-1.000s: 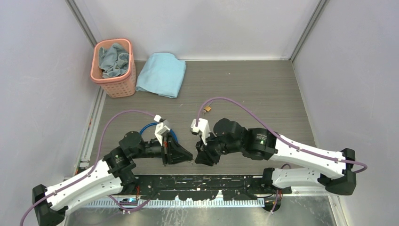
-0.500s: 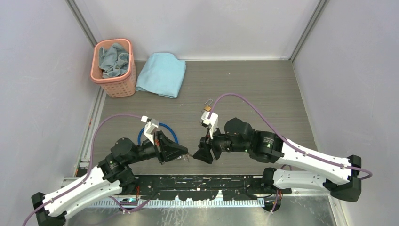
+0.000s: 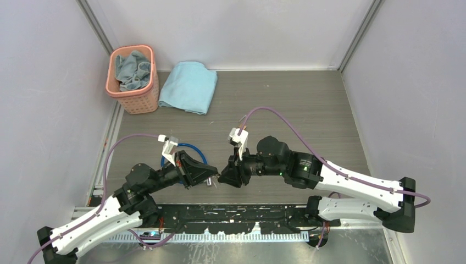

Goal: Unlock with the key

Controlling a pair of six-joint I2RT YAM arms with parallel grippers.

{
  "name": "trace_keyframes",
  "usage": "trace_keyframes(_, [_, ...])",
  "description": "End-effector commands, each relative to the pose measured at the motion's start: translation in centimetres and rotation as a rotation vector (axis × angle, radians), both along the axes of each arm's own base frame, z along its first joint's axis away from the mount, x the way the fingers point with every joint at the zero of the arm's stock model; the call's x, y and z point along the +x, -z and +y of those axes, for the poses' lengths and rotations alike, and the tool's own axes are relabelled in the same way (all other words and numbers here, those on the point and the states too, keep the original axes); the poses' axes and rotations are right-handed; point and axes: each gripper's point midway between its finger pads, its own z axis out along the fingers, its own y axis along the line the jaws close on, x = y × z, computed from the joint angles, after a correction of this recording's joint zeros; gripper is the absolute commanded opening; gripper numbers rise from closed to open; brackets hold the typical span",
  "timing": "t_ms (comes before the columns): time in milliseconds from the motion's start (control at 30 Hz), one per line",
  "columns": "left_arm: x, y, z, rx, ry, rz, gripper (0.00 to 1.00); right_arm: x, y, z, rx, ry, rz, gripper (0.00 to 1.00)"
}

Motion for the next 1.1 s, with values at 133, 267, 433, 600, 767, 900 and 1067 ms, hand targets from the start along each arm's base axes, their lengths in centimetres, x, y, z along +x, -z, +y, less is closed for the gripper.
trace_keyframes(133, [0.2, -2.3, 0.5, -0.089, -0.028, -0.041, 0.00, 0.0, -2.3, 1.0, 0.083, -0.020, -0.016, 0.26])
trace_keyframes(267, [0.3, -2.2, 0.5, -0.086, -0.031, -0.040, 0.00, 0.0, -1.8, 1.2, 0.068, -0.022, -0.008, 0.12])
trace_keyframes(433, [0.2, -2.1, 0.5, -0.085, -0.027, -0.045, 0.00, 0.5, -1.2, 1.2, 0.047, -0.002, -0.006, 0.01])
trace_keyframes(600, [-0.2, -1.8, 0.7, -0.053, -0.020, -0.084, 0.00, 1.0, -1.2, 0.7, 0.027, 0.035, -0.011, 0.01])
trace_keyframes(767, [0.2, -0.9, 1.9, 0.024, -0.076, -0.139, 0.00, 1.7, -0.9, -0.4, -0.023, 0.094, -0.014, 0.01])
trace_keyframes(900, [0.4, -0.3, 2.3, 0.070, -0.096, -0.149, 0.11, 1.7, -0.4, -0.8, -0.051, 0.104, -0.009, 0.01])
trace_keyframes(1067, [1.0, 0.2, 2.1, 0.116, -0.112, -0.130, 0.35, 2.1, 0.1, -0.9, -0.093, 0.120, -0.010, 0.01])
